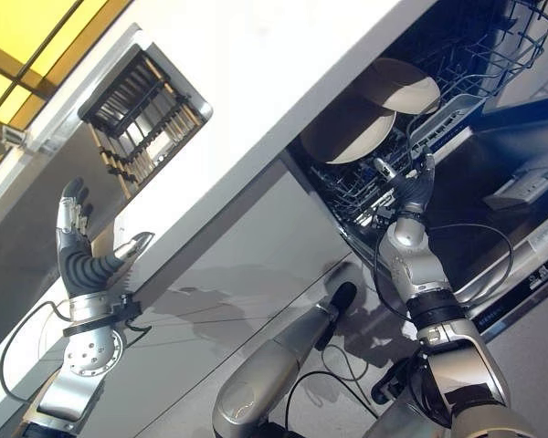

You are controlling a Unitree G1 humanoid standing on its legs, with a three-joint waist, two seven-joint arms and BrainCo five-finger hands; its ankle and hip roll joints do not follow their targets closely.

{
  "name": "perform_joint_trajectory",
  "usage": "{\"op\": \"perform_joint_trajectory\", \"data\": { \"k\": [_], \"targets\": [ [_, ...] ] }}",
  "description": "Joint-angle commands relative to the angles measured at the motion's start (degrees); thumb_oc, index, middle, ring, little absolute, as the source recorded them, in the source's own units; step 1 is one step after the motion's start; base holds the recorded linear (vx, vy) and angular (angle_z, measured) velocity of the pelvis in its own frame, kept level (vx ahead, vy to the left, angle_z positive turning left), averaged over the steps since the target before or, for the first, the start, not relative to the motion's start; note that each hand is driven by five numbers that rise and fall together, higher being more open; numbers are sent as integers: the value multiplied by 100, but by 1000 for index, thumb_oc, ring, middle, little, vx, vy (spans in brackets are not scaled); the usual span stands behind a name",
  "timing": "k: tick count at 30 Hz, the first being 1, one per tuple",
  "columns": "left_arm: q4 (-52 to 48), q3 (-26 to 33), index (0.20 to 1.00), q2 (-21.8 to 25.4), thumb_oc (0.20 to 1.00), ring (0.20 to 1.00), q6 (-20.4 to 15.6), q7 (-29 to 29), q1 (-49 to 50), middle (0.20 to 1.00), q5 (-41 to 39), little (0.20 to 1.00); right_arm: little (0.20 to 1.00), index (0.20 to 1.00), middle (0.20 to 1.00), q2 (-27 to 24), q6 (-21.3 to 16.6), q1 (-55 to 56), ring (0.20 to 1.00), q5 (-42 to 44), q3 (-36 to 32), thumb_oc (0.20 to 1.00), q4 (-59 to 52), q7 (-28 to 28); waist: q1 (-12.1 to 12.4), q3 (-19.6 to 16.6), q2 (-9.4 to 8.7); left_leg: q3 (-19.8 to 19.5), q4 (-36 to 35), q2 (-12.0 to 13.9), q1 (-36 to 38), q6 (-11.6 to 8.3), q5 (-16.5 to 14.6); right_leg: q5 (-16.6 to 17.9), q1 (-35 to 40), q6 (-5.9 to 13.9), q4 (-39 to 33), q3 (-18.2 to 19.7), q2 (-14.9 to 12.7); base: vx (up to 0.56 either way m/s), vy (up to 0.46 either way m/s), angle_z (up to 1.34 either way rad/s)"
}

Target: Pick up plates and place into dishwasher.

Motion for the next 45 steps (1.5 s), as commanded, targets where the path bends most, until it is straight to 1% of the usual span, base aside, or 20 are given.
{"op": "perform_joint_trajectory", "data": {
  "k": [1,4,7,8,13,17,20,22,27,28,31,34,37,40,42,45],
  "targets": [
    [516,162,1000,59,1000,1000,102,-243,647,1000,-230,1000,1000,1000,1000,272,-222,-1153,1000,-80,514,1000,-433,770,585,333,5,435,624,-452,-109,723,-380,915,-455,-18,69,-91,-2,62,45,24],
    [542,271,1000,84,1000,1000,49,-375,779,1000,-296,1000,1000,1000,1000,227,-164,-1322,1000,9,512,1000,-315,857,671,252,24,394,629,-496,-25,711,-403,865,-324,-22,95,-151,-75,68,52,19],
    [554,334,1000,85,1000,1000,12,-451,877,1000,-333,1000,1000,1000,1000,193,-105,-1421,1000,53,516,1000,-242,962,704,187,56,365,592,-519,70,700,-410,828,-209,-31,95,-196,-121,60,65,17],
    [547,357,1000,73,1000,1000,13,-492,924,1000,-347,1000,1000,1000,1000,169,-44,-1477,1000,69,525,1000,-208,978,727,145,81,371,576,-535,105,701,-412,799,-165,-46,115,-208,-153,51,73,5],
    [547,449,1000,52,1000,1000,4,-636,1095,1000,-398,1000,1000,1000,1000,69,36,-1651,1000,70,494,1000,-4,1115,772,75,195,413,538,-577,191,683,-401,722,-22,-95,194,-261,-273,47,61,6],
    [529,536,1000,35,1000,1000,-57,-728,1173,1000,-397,1000,1000,1000,1000,56,-58,-1648,1000,59,432,1000,66,1006,755,75,235,431,514,-575,241,670,-401,734,18,-89,214,-244,-318,5,-1,4],
    [493,526,1000,7,1000,1000,-147,-745,1203,1000,-392,1000,1000,1000,1000,35,-19,-1587,1000,-233,413,1000,79,711,702,108,272,436,436,-546,304,666,-390,770,57,-87,147,-206,-289,-27,-21,1],
    [465,475,1000,-49,1000,1000,-212,-741,1200,1000,-371,1000,1000,1000,1000,-3,93,-1588,1000,-505,385,1000,85,456,648,135,295,430,346,-513,350,664,-361,802,86,-91,71,-169,-233,-72,-56,0],
    [389,308,1000,-95,1000,1000,-275,-602,1100,1000,-337,1000,1000,1000,1000,-104,716,-1490,1000,-1347,339,1000,-60,-493,468,170,282,378,-44,-363,545,629,-234,943,221,-69,-299,-76,-2,-88,-91,-4],
    [325,276,1000,-83,1000,1000,-240,-538,1066,1000,-341,1000,1000,1000,1000,-130,880,-1438,1000,-1464,319,1000,-153,-657,413,174,264,356,-191,-314,608,624,-184,978,277,-67,-430,-53,78,-95,-118,-14],
    [266,171,1000,-58,1000,1000,-213,-386,938,1000,-291,1000,1000,1000,1000,-205,1300,-1312,1000,-1739,325,1000,-350,-932,279,165,221,306,-478,-200,754,606,-61,1078,392,-48,-726,-9,269,-101,-140,-22],
    [178,73,1000,-22,1000,1000,-117,-258,809,1000,-267,1000,1000,1000,1000,-263,1599,-1200,1000,-1863,326,1000,-531,-1223,136,145,169,271,-700,-92,882,585,34,1141,478,-24,-966,26,440,-92,-135,-19],
    [135,-33,1000,-14,1000,1000,-11,-149,684,1000,-223,1000,1000,1000,1000,-356,1795,-1006,1000,-1953,291,1000,-723,-1441,-23,114,99,270,-827,-4,968,561,78,1199,543,-16,-1162,77,592,-75,-126,-23],
    [94,-123,1000,24,1000,1000,147,-53,576,1000,-200,1000,1000,1000,1000,-477,1978,-826,1000,-2140,216,1000,-974,-1486,-169,75,25,293,-841,60,996,535,75,1247,559,-27,-1259,132,694,-56,-120,-23],
    [123,-164,1000,39,1000,1000,139,-21,555,1000,-168,1000,1000,1000,1000,-521,2027,-721,1000,-2175,174,1000,-1091,-1605,-230,57,-7,318,-823,92,1005,518,62,1262,549,-31,-1262,155,725,-46,-114,-20],
    [99,-189,1000,106,1000,1000,233,83,512,1000,-161,1000,1000,1000,1000,-588,2082,-449,1000,-2319,77,1000,-1416,-1631,-401,35,-104,385,-797,183,1035,478,28,1298,576,-34,-1337,225,816,-43,-119,-16]
  ]
}}
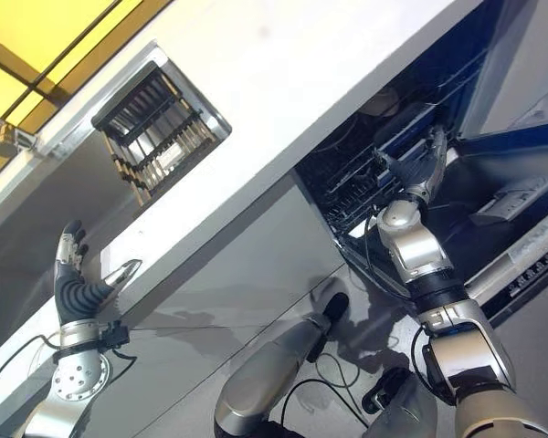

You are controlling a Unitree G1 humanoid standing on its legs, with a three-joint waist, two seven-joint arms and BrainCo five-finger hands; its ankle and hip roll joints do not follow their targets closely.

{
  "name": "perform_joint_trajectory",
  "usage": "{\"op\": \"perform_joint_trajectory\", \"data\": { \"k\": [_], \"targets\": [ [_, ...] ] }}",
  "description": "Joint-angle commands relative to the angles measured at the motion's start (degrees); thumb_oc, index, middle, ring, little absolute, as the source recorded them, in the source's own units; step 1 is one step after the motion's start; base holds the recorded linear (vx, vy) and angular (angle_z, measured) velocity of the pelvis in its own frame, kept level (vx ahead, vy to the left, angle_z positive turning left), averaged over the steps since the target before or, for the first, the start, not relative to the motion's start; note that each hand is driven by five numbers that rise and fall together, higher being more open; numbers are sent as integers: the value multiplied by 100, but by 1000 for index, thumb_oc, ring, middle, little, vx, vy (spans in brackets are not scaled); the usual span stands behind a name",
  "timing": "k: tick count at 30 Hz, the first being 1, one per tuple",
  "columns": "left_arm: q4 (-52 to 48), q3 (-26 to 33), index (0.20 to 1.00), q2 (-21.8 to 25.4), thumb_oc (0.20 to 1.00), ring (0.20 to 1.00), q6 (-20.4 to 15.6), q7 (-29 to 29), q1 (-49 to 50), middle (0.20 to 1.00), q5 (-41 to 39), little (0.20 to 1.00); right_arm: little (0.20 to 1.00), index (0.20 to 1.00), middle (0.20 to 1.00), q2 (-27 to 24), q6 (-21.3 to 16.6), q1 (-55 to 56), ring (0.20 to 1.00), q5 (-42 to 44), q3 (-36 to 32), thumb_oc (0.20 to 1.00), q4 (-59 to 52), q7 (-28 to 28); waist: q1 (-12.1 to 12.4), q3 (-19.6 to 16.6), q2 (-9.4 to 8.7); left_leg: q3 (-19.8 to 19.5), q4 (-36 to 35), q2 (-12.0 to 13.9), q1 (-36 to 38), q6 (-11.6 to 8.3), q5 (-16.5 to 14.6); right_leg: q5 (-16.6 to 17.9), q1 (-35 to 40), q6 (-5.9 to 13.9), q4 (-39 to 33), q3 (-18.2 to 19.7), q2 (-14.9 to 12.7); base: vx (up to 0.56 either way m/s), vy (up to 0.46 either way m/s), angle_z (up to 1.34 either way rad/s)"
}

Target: Pick up plates and place into dishwasher.

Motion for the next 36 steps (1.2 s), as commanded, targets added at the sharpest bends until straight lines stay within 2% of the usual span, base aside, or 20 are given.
{"op": "perform_joint_trajectory", "data": {
  "k": [1,7,9,10,14,17,19,23,25,26,28,30,33,34,36],
  "targets": [
    [-210,-340,1000,15,1000,1000,40,29,-184,1000,268,1000,1000,1000,1000,-300,-97,14,1000,-382,-140,1000,-704,-180,-290,-10,-59,291,225,-279,71,475,-272,916,-80,12,-443,149,346,-42,-114,-21],
    [-201,-375,1000,37,1000,1000,184,127,-242,1000,345,1000,1000,1000,1000,-316,-168,654,1000,-477,-387,1000,-1204,-347,-571,-65,-218,384,281,-128,190,420,-356,943,39,-13,-523,267,444,-16,-97,-17],
    [-241,-336,1000,29,1000,1000,280,156,-207,1000,370,1000,1000,1000,1000,-328,-304,1019,1000,-573,-519,1000,-1523,-375,-698,-83,-267,416,275,-64,243,405,-380,966,87,-12,-589,331,503,-55,-74,-17],
    [-247,-317,1000,25,1000,1000,314,175,-187,1000,378,1000,1000,1000,1000,-315,-382,1223,1000,-707,-597,1000,-1700,-418,-756,-79,-248,440,235,6,218,409,-242,1130,56,-63,-649,300,541,-103,-60,-18],
    [-216,-284,1000,-29,1000,1000,419,300,-89,1000,440,1000,1000,1000,1000,-489,-866,2215,1000,-879,-999,1000,-2402,-542,-1041,-151,-343,579,231,145,270,392,-290,1180,69,-47,-766,510,672,-30,-46,-32],
    [-196,-205,1000,-65,1000,1000,479,346,55,1000,430,1000,1000,1000,1000,-694,-1461,3110,1000,-652,-1510,1000,-2813,-772,-1288,-202,-425,726,297,258,289,369,-372,1173,47,-32,-759,691,759,9,-48,-30],
    [-157,-183,1000,-100,1000,1000,460,371,153,1000,471,1000,1000,1000,1000,-717,-1698,3642,1000,-595,-1789,1000,-2977,-943,-1388,-237,-466,825,331,326,312,358,-408,1172,64,-23,-761,790,808,47,-47,-34],
    [-71,0,1000,-213,1000,1000,427,369,487,1000,509,1000,1000,1000,1000,-519,-2350,4726,1000,-662,-2470,1000,-3182,-1356,-1690,-285,-554,1029,354,501,419,336,-462,1201,178,-3,-866,993,931,56,-50,-38],
    [5,87,1000,-257,1000,1000,421,397,610,1000,570,1000,1000,1000,1000,-394,-2487,5144,1000,-917,-2706,1000,-3212,-1709,-1829,-316,-623,1117,341,596,477,340,-478,1259,274,21,-1009,1085,1003,48,-79,-32],
    [49,91,1000,-246,1000,1000,421,429,633,1000,577,1000,1000,1000,1000,-348,-2551,5264,1000,-922,-2745,1000,-3193,-1710,-1863,-324,-647,1143,336,626,515,336,-487,1285,323,31,-1061,1104,1022,62,-73,-33],
    [138,126,1000,-235,1000,1000,392,463,676,1000,624,1000,1000,1000,1000,-238,-2557,5476,1000,-530,-2811,1000,-3066,-1537,-1944,-355,-716,1202,327,692,596,326,-510,1350,449,54,-1201,1145,1050,83,-70,-26],
    [157,214,1000,-249,1000,1000,390,456,768,1000,697,1000,1000,1000,1000,-81,-2608,5814,1000,-101,-2885,1000,-2856,-1061,-2016,-378,-790,1245,347,733,677,324,-537,1415,595,66,-1315,1186,1082,120,-58,-12],
    [100,244,1000,-258,1000,1000,429,476,868,1000,778,1000,1000,1000,1000,54,-2601,6103,1000,807,-2821,1000,-2521,-98,-2077,-359,-848,1301,468,755,690,325,-575,1476,677,61,-1327,1224,1096,93,-14,-14],
    [97,240,1000,-261,1000,1000,432,476,895,1000,800,1000,1000,1000,1000,162,-2628,6128,1000,1434,-2710,1000,-2305,382,-2082,-310,-858,1321,563,751,662,334,-594,1484,655,41,-1250,1232,1094,61,0,-15],
    [89,229,1000,-263,1000,1000,458,465,924,1000,848,1000,1000,1000,1000,386,-2780,6124,1000,1718,-2503,1000,-1927,961,-2061,-222,-870,1333,750,744,561,348,-612,1497,617,13,-1134,1226,1097,32,-16,-15]
  ]
}}
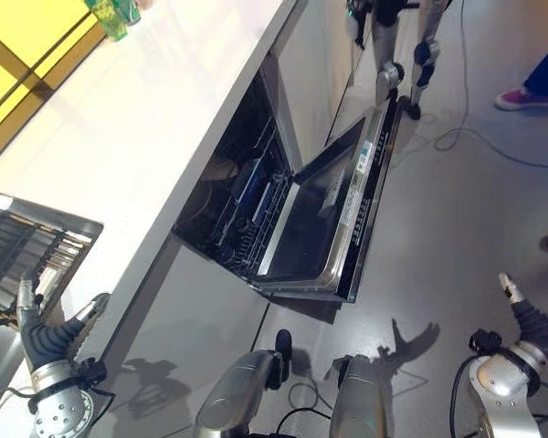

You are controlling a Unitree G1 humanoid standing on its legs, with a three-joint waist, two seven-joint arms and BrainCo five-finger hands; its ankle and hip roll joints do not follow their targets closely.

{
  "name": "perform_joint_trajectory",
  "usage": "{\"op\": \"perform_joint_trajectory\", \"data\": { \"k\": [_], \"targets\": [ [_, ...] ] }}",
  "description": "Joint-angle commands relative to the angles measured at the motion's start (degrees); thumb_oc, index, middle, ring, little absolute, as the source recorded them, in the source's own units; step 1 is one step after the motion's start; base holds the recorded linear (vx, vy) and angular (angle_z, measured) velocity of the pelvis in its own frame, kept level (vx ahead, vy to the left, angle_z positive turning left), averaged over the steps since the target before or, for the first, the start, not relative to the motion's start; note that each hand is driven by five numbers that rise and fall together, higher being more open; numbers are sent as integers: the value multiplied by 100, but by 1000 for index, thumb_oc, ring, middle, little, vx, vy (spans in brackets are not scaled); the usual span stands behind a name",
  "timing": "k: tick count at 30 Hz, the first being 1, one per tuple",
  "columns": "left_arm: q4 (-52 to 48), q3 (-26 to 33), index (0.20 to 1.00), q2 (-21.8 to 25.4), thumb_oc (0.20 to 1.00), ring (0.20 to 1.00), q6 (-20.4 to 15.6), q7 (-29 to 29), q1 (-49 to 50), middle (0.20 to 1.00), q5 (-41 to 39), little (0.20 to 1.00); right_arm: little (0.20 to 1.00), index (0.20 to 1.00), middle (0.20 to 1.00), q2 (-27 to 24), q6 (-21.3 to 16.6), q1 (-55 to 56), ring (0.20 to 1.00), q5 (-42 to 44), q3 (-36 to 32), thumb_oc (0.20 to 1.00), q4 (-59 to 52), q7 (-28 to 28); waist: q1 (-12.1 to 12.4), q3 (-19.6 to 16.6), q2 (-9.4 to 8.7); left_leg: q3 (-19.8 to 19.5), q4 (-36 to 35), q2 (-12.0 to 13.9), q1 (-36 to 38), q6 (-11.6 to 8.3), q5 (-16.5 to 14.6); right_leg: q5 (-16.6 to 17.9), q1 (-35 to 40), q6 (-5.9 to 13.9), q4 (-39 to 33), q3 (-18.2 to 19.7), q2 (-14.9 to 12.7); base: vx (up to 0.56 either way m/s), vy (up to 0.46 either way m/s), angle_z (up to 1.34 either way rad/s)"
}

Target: Pick up plates and place into dishwasher.

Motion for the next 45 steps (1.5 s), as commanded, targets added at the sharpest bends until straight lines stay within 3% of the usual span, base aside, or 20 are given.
{"op": "perform_joint_trajectory", "data": {
  "k": [1,2,5,8,11,13,15,20,24,34,36,40,45],
  "targets": [
    [235,-232,1000,42,1000,1000,45,-197,-240,1000,232,1000,1000,1000,1000,95,-460,-32,1000,712,251,1000,156,1138,-265,32,-147,50,543,-177,-643,284,108,881,-275,-120,-21,-196,-58,-7,-25,-9],
    [239,-247,1000,51,1000,1000,40,-188,-249,1000,250,1000,1000,1000,1000,126,-515,-62,1000,894,314,1000,212,1213,-250,74,-145,47,613,-186,-701,291,112,881,-311,-131,41,-201,-57,-33,-18,-7],
    [268,-379,1000,126,1000,1000,88,-50,-430,1000,279,1000,1000,1000,1000,297,-672,-396,1000,1763,669,1000,638,2144,-161,330,-98,43,953,-283,-1067,341,91,830,-636,-196,435,-216,-56,-69,13,-8],
    [269,-568,1000,226,1000,1000,234,142,-804,1000,256,1000,1000,1000,1000,378,-775,-984,1000,2592,1138,1000,1056,2867,-65,585,-51,38,1500,-455,-1564,394,-230,551,-1121,-236,990,-169,-50,-133,19,3],
    [247,-759,1000,338,1000,1000,358,197,-1211,1000,199,1000,1000,1000,1000,437,-591,-1651,1000,3340,1535,1000,1568,3150,71,589,93,51,1916,-574,-2180,481,-353,421,-1793,-302,1447,-189,-48,-196,29,11],
    [185,-855,1000,390,1000,1000,484,213,-1451,1000,141,1000,1000,1000,1000,454,-742,-2020,1000,3734,1670,1000,1740,3226,160,589,177,43,2074,-633,-2447,546,-400,340,-2139,-330,1687,-188,-74,-148,25,12],
    [112,-1008,1000,399,1000,1000,609,217,-1770,1000,133,1000,1000,1000,1000,460,-989,-2602,1000,3813,1768,1000,1979,3229,285,589,321,9,2233,-738,-2766,642,-462,250,-2586,-331,1958,-174,-101,-147,22,30],
    [23,-1233,1000,349,1000,1000,778,179,-2168,1000,129,1000,1000,1000,1000,367,-1187,-3654,1000,3877,1825,1000,2118,3221,485,589,542,-28,2486,-950,-3180,767,-567,49,-3153,-375,2392,-150,-130,-43,40,18],
    [34,-1291,1000,309,1000,1000,628,89,-2205,1000,77,1000,1000,1000,1000,173,-1263,-4555,1000,3668,1770,1000,2019,3160,628,589,731,-4,2812,-1094,-3465,828,-730,-155,-3510,-416,2771,-102,-210,33,90,33],
    [122,-1243,1000,414,1000,1000,199,-307,-2138,1000,-22,1000,1000,1000,1000,25,-1339,-5845,1000,3007,2082,1000,1323,3554,964,589,853,5,3322,-1270,-3847,928,-989,-354,-3810,-400,3185,-148,-470,37,21,6],
    [147,-1189,1000,430,1000,1000,85,-366,-2089,1000,-41,1000,1000,1000,1000,12,-1251,-5992,1000,2916,2192,1000,1161,3781,1018,589,867,-19,3266,-1301,-3815,921,-955,-339,-3785,-376,3143,-180,-507,27,29,7],
    [205,-1015,1000,460,1000,1000,-182,-573,-1976,1000,-169,1000,1000,1000,1000,-28,-474,-6191,1000,2856,2489,1000,837,4592,1136,589,873,-93,3121,-1374,-3663,875,-888,-295,-3633,-338,2990,-237,-607,28,48,10],
    [144,-805,1000,478,1000,1000,-258,-852,-1833,1000,-320,1000,1000,1000,1000,-74,29,-6261,1000,2719,2707,1000,536,4565,1288,589,780,-239,2842,-1432,-3217,787,-781,-239,-3119,-288,2675,-407,-719,76,61,17]
  ]
}}
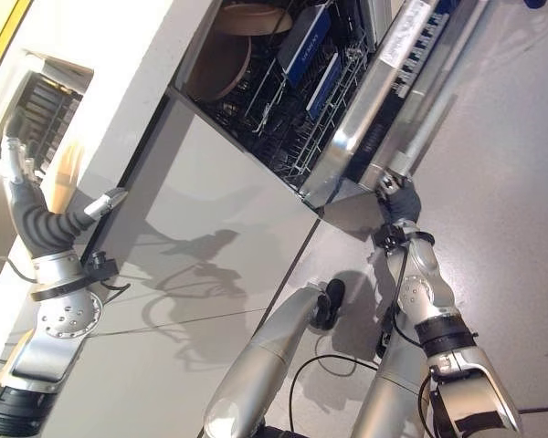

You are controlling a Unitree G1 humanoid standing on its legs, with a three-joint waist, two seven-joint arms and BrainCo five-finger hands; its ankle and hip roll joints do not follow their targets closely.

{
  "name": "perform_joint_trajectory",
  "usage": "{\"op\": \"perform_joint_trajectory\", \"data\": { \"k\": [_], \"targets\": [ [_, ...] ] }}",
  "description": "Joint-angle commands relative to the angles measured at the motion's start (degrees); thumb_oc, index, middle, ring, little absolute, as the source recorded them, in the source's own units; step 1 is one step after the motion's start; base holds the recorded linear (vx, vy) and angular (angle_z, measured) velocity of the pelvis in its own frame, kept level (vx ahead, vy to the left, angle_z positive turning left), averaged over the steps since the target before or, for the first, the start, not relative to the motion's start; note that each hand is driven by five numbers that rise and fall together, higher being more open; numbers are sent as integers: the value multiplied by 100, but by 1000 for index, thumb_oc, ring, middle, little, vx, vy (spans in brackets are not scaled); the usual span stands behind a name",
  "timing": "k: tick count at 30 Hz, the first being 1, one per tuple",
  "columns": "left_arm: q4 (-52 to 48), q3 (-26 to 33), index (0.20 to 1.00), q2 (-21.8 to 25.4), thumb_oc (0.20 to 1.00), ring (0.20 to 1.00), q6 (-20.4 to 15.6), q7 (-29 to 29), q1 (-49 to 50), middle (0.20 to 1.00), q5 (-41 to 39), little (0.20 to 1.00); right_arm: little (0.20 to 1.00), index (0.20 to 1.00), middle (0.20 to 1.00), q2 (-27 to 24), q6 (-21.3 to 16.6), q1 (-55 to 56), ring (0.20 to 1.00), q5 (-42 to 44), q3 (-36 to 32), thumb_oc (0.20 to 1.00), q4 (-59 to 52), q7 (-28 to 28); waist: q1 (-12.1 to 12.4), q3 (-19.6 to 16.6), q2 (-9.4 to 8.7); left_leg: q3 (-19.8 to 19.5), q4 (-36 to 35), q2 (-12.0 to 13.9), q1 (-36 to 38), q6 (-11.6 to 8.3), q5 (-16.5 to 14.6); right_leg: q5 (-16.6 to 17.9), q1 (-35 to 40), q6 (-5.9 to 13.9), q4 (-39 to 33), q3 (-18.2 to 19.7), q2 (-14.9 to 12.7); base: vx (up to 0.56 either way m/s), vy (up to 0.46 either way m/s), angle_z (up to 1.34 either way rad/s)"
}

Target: Pick up plates and place into dishwasher.

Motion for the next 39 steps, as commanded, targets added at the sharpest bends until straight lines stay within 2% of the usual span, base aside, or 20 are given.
{"op": "perform_joint_trajectory", "data": {
  "k": [1,4,8,11,15,20,25,29,35,38,39],
  "targets": [
    [453,-543,1000,-323,1000,1000,84,-420,1017,1000,-486,1000,1000,1000,1000,241,139,-1236,1000,-251,252,1000,-1261,562,444,431,-73,231,-464,-244,317,455,412,368,471,255,-217,-117,-132,87,22,18],
    [436,-480,1000,-276,1000,1000,36,-494,1048,1000,-477,1000,1000,1000,1000,299,22,-1224,1000,-271,264,1000,-1310,592,582,431,-157,107,-581,-303,506,458,446,427,765,277,-383,-256,-226,68,-40,26],
    [441,-234,1000,-110,1000,1000,-138,-770,1101,1000,-441,1000,1000,1000,1000,484,-364,-1167,1000,-336,253,1000,-1458,544,927,427,-423,-162,-824,-427,890,443,523,575,1376,391,-662,-621,-440,97,-109,42],
    [496,-169,1000,-48,1000,1000,-196,-877,1146,1000,-364,1000,1000,1000,1000,639,-517,-1134,1000,-396,259,1000,-1442,430,1076,326,-551,-384,-1083,-468,1273,446,576,718,1879,461,-931,-865,-535,125,-65,53],
    [534,-71,1000,-11,1000,1000,-220,-977,1200,1000,-296,1000,1000,1000,1000,747,-622,-899,1000,-531,259,1000,-1506,313,1200,110,-721,-629,-1447,-487,1695,463,653,891,2439,563,-1277,-1131,-555,118,-46,29],
    [513,-24,1000,-28,1000,1000,-184,-1175,1230,1000,-196,1000,1000,1000,1000,966,-792,-437,1000,-721,250,1000,-1616,27,1197,-80,-880,-842,-1890,-407,2140,478,772,1054,2910,659,-1569,-1303,-491,68,-72,15],
    [498,-83,1000,-67,1000,1000,-99,-1189,1196,1000,-128,1000,1000,1000,1000,1140,-742,63,1000,-1219,325,1000,-1669,-682,1033,-172,-965,-1044,-2659,-88,2650,431,1031,1174,3368,664,-2104,-1343,-244,-43,-95,3],
    [482,-175,1000,-155,1000,1000,11,-999,1073,1000,-92,1000,1000,1000,1000,1171,-576,556,1000,-1464,397,1000,-1861,-1033,869,-215,-1030,-1117,-3242,196,2937,322,1277,1113,3657,594,-2657,-1344,57,-173,-104,-12],
    [391,-210,1000,-365,1000,1000,104,-938,1041,1000,-235,1000,1000,1000,1000,1143,-205,1367,1000,-1376,555,1000,-2154,-1490,763,-313,-1166,-1197,-3759,547,3211,37,1592,984,4105,331,-3245,-1453,480,-194,-106,-12],
    [364,-179,1000,-489,1000,1000,46,-1008,1231,1000,-457,1000,1000,1000,1000,1096,-34,1725,1000,-1355,662,1000,-2360,-1757,765,-341,-1195,-1182,-3942,711,3206,-128,1840,963,4300,213,-3470,-1466,697,-171,-94,-11],
    [344,-121,1000,-562,1000,1000,-5,-987,1400,1000,-475,1000,1000,1000,1000,1087,-80,1953,1000,-1366,775,1000,-2445,-1885,787,-360,-1230,-1175,-4128,825,3220,-200,2029,978,4430,186,-3641,-1443,842,-153,-107,-14]
  ]
}}
